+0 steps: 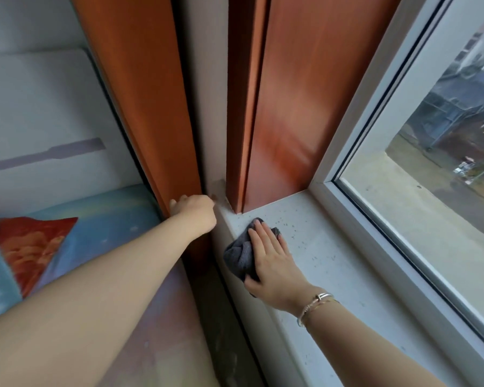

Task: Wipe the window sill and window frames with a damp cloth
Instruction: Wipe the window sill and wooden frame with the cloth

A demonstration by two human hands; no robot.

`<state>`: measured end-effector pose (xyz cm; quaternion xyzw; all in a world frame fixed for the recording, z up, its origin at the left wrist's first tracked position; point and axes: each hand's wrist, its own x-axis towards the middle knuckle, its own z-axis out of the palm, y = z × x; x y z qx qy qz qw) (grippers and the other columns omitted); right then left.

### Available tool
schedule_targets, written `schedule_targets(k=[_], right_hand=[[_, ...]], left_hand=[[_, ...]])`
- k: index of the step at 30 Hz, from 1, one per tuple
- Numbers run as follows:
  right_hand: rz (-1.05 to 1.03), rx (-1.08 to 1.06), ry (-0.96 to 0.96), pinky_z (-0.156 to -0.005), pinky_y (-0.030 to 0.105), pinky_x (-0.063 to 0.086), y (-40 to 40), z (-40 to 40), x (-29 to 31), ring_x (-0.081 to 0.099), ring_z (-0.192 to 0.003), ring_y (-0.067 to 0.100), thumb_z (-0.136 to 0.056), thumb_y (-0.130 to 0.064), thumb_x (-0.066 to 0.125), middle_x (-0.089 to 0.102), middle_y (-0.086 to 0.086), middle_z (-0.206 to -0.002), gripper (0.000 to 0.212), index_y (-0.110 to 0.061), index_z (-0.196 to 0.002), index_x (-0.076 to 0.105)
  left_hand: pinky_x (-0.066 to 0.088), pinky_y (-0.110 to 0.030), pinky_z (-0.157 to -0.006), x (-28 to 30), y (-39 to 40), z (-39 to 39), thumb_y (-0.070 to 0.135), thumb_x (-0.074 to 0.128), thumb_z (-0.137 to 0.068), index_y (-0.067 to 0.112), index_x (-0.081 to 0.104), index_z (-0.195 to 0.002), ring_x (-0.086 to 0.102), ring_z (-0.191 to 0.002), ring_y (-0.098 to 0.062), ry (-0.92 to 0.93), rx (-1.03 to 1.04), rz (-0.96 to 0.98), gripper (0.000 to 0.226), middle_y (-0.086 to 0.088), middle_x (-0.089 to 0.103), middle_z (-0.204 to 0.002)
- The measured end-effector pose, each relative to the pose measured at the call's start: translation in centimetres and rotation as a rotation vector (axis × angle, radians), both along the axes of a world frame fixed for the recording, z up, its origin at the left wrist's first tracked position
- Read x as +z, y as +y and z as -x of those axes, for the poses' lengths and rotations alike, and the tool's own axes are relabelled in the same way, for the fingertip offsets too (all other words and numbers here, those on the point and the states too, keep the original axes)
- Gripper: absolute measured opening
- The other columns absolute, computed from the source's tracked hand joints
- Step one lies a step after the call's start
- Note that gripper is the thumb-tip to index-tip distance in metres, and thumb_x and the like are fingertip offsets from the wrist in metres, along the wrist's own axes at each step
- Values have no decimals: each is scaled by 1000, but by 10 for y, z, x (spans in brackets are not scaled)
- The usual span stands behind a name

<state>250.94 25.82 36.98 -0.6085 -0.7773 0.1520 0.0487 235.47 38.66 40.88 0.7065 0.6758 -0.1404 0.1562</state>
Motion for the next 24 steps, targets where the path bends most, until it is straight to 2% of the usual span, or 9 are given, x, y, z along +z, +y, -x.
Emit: schedule_targets(k=[5, 8, 10, 12, 14, 16, 18, 21, 24], right_hand=[[-4, 2, 2, -119, 41, -5, 2, 1, -2, -12, -146, 19, -78, -37, 52, -6, 5, -160, 91, -13, -151, 3], [-12, -27, 32, -119, 43, 0, 2, 4, -5, -14, -146, 19, -76, -30, 55, -7, 4, -160, 93, -13, -151, 3], [-26, -43, 46, -119, 43, 1, 1, 7, -6, -12, -146, 18, -75, -27, 56, -7, 2, -160, 93, -14, -151, 4], [-63, -74, 43, -119, 42, 0, 2, 11, -7, -9, -146, 18, -76, -24, 56, -3, 2, -160, 91, -15, -151, 7], [-117, -104, 40, -119, 42, 3, 3, 17, -10, -3, -147, 19, -74, -19, 58, 4, 3, -160, 89, -13, -151, 13], [-161, -125, 20, -118, 44, 11, 9, 25, -13, 11, -146, 23, -68, -16, 63, 18, 8, -157, 89, -9, -148, 24], [-224, -170, -20, -113, 47, 25, 18, 32, -19, 29, -141, 27, -60, -15, 70, 36, 12, -150, 88, -6, -141, 38], [-293, -169, -47, -111, 48, 32, 26, 34, -26, 36, -137, 29, -62, -15, 69, 41, 13, -145, 83, -4, -138, 41], [-336, -141, -76, -115, 43, 25, 27, 31, -29, 26, -142, 26, -73, -14, 63, 31, 12, -152, 78, -4, -143, 33]], left_hand=[[25, -42, -111, 6, 11, 7, 3, 38, -84, 36, 43, -140, 31, -135, -31, -41, -36, 30, 66, -4, 40, -146], [29, -39, -109, 7, 16, 11, 2, 39, -81, 35, 55, -131, 33, -132, -29, -155, -26, -43, 62, 2, 46, -142], [36, -35, -107, 5, 23, 14, 0, 40, -79, 27, 66, -118, 42, -127, -26, -289, 13, -52, 54, 1, 56, -134], [48, -34, -96, 5, 35, 16, 0, 45, -80, 16, 73, -103, 58, -112, -25, -409, 45, -48, 40, -4, 67, -117], [55, -36, -83, 7, 48, 17, 5, 51, -82, 12, 73, -90, 64, -96, -25, -448, 43, -83, 24, -4, 69, -100], [51, -29, -67, 10, 61, 18, 9, 53, -84, 11, 69, -91, 61, -80, -21, -465, 10, -128, 18, -3, 65, -91], [45, -27, -61, 7, 76, 16, 8, 48, -87, 9, 67, -93, 58, -75, -20, -475, -58, -160, 19, -7, 63, -89], [47, -28, -79, -9, 87, 14, 5, 47, -89, 5, 70, -101, 61, -99, -25, -536, -126, -196, 25, -10, 66, -109], [51, -30, -82, -32, 90, 13, 6, 54, -89, 1, 72, -98, 63, -98, -29, -655, -81, -251, 20, -14, 68, -107]])
